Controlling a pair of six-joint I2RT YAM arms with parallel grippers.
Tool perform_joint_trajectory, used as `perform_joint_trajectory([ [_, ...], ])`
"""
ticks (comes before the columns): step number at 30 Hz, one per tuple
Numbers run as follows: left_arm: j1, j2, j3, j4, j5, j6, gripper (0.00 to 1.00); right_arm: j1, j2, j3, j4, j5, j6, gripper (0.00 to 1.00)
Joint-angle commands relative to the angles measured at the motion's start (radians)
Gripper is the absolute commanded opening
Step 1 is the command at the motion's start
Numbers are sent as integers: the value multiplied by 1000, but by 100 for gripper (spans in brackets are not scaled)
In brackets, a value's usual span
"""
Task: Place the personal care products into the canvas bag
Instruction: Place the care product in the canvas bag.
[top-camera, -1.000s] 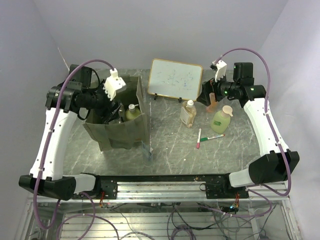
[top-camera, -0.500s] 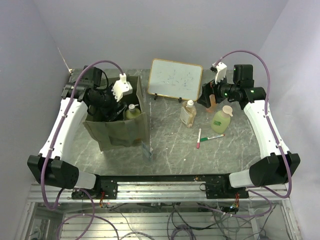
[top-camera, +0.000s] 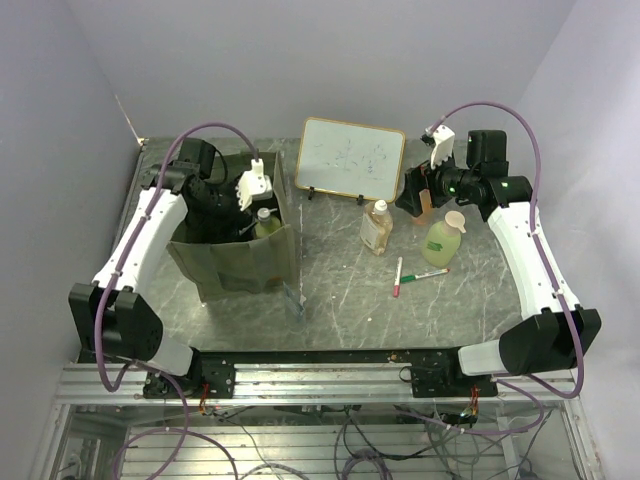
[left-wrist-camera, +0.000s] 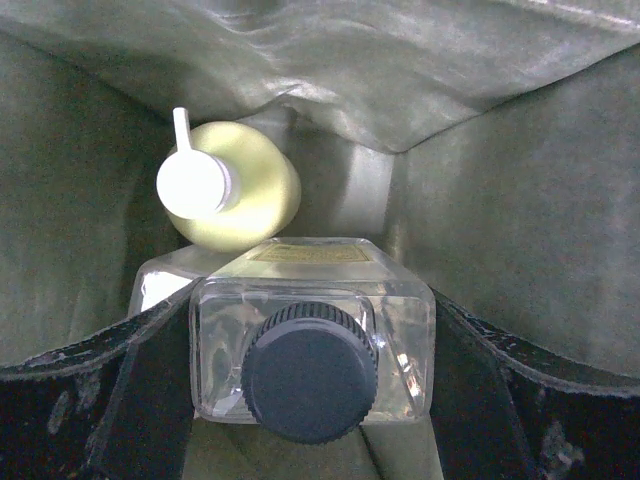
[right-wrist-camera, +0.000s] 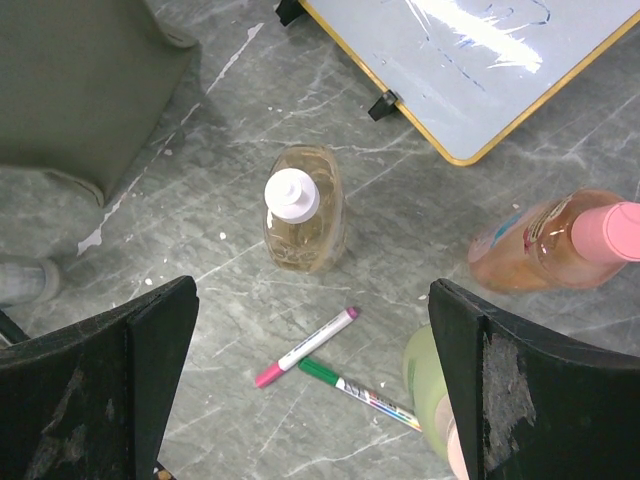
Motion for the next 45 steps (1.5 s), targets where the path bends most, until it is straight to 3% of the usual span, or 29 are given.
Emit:
perform_joint_trajectory([
  [1,0,10,3,94,147,73,7,5,-28,-9,14,12,-6,99],
  [16,-103,59,-20,198,190,46,7,3,-37,-17,13,33,-24,99],
  [45,-74,20,-190,271,159,67,8,3,-32,-27,18,30,-32,99],
])
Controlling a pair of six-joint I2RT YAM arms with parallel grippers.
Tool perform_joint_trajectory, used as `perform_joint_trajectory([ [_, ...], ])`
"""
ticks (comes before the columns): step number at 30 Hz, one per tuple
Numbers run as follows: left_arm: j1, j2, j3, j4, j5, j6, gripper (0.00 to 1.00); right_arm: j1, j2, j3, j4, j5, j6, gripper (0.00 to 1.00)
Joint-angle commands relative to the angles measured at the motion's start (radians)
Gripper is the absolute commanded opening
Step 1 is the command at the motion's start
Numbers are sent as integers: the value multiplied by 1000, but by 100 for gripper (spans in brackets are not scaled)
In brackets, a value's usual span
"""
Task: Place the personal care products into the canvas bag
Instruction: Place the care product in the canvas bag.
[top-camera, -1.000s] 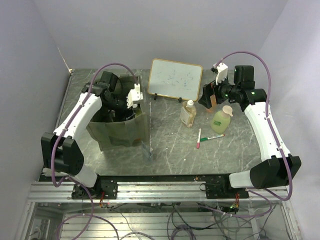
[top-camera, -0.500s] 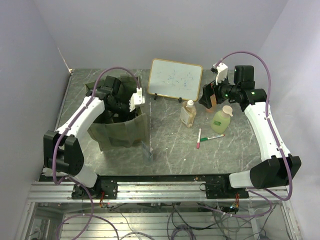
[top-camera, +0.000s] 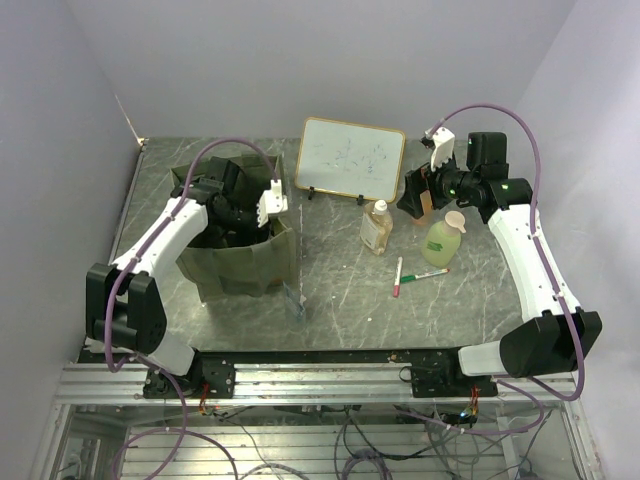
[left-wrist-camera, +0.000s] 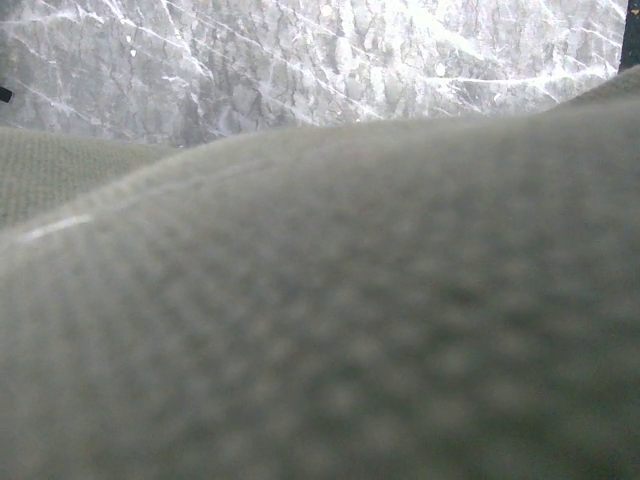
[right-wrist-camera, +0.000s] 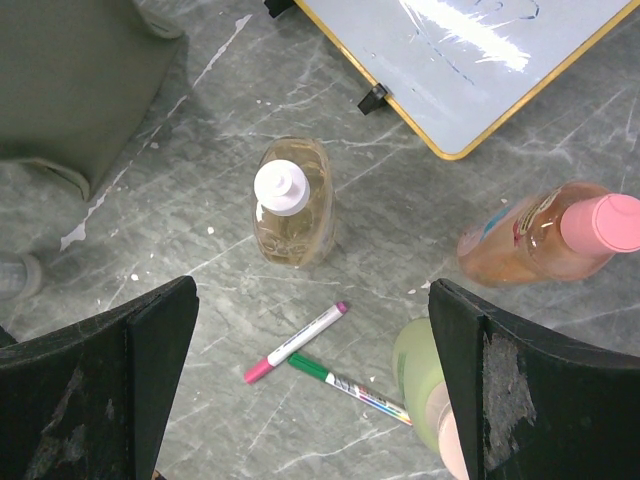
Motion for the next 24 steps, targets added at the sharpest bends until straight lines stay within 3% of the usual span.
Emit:
perform_joint_trajectory([
  [1,29,-45,3,37,56,30,10,3,-17,-7,12,5,-9,99],
  [24,40,-33,-56,144,72,55,28,3,-16,-13,9,5,-15,100],
])
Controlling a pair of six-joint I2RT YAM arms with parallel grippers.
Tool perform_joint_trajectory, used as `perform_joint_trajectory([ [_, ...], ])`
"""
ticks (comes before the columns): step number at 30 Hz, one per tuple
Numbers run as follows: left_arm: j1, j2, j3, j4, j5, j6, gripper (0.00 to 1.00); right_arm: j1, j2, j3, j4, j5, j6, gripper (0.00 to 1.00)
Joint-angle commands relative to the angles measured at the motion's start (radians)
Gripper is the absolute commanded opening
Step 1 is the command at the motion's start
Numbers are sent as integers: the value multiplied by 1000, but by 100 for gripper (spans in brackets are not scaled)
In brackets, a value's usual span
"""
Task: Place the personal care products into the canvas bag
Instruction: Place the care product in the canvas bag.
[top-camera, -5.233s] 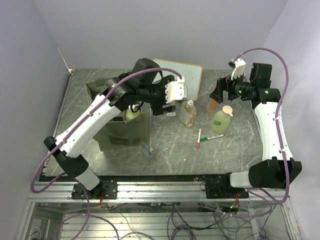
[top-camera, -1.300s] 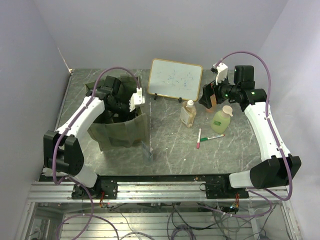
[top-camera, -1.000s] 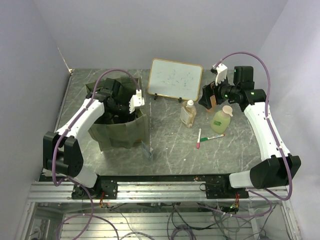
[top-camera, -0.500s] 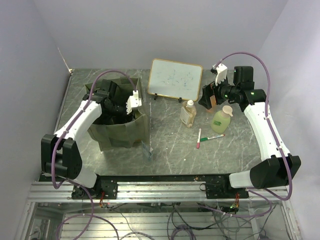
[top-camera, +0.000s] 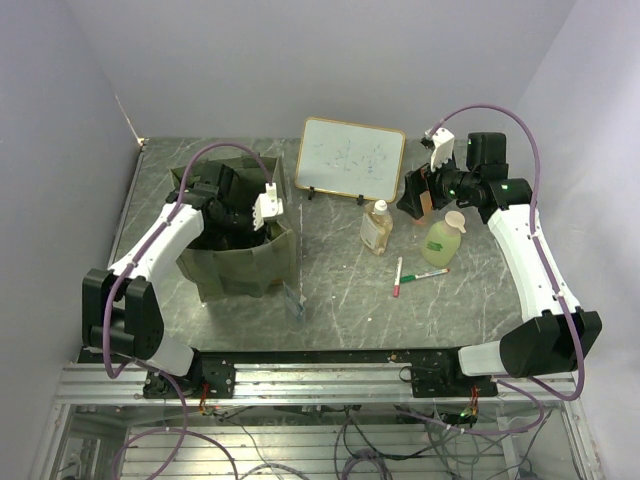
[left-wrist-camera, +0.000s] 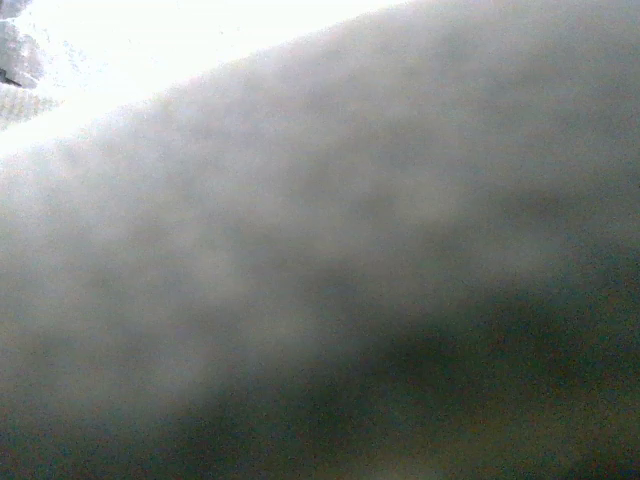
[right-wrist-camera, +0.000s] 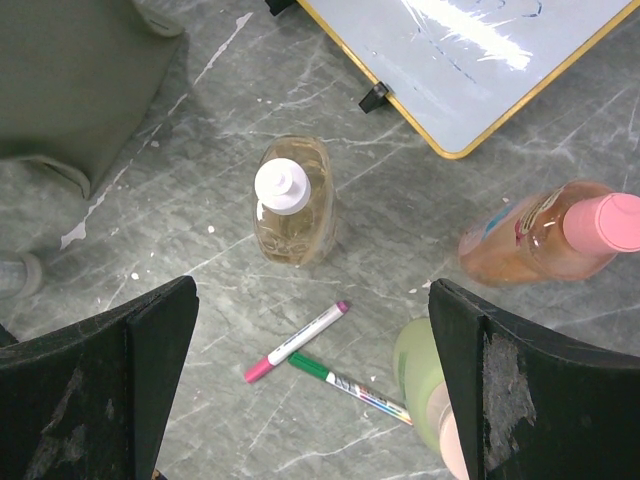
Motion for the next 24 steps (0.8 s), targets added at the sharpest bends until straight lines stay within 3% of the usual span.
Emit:
perform_joint_trajectory([
  [1,8,8,-3,118,61,36,28,3,-18,-12,8,9,-15,100],
  [24,-1,68,-28,120,59,84,36,2,-23,-19,4,23,-26,100],
])
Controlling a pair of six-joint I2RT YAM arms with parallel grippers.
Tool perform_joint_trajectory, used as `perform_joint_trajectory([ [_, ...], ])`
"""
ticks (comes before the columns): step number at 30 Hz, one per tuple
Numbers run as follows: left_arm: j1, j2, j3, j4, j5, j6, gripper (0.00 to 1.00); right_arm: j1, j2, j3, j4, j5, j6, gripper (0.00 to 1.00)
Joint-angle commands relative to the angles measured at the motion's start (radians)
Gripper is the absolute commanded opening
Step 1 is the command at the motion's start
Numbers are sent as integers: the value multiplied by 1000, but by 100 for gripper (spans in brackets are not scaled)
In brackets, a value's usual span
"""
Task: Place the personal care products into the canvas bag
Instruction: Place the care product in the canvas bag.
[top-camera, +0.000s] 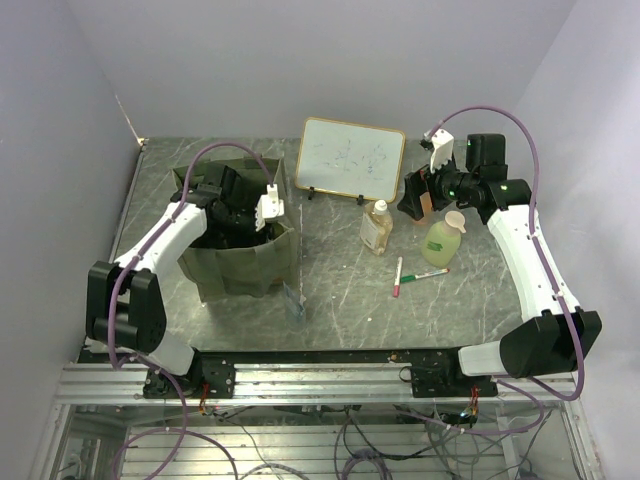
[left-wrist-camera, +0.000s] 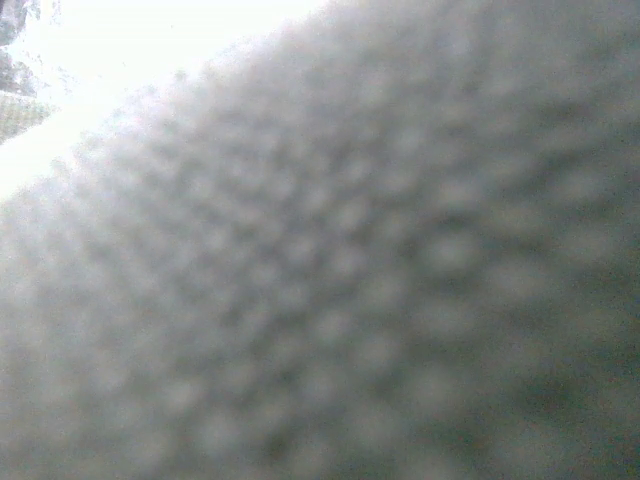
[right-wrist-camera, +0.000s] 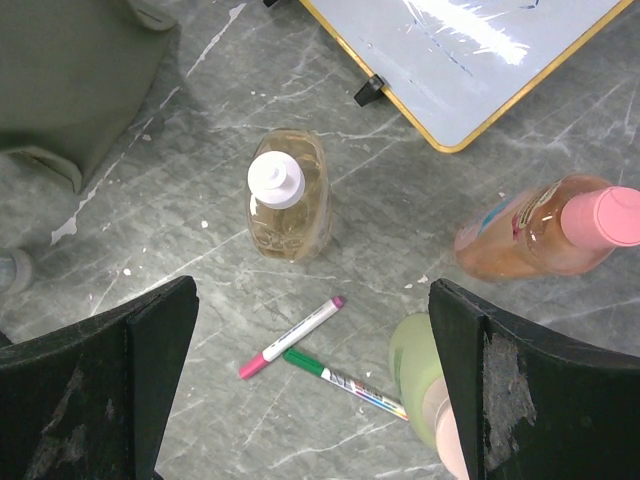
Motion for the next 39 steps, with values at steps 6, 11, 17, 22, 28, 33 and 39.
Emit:
perform_joint_trajectory([
  [6,0,39,-3,68,12,50,41,2,-18,-3,5,13,-14,100],
  [11,0,34,21,53,9,40,56,3,-18,-2,5,15,-17,100],
  [17,-2,7,54,49,13,8,76,2,-22,-12,6,11,-16,100],
  [22,-9,-15,71,61,9,-19,86,3,-25,-16,8,10,-16,99],
  [28,-22,-33,82,75,-3,-52,96,3,-29,-16,8,11,-17,100],
  [33,-26,-41,96,68,-7,-63,100,3,-32,-16,8,9,-16,100],
  [39,-26,-50,144,10,-11,-48,100,3,-33,-12,6,12,-17,100],
])
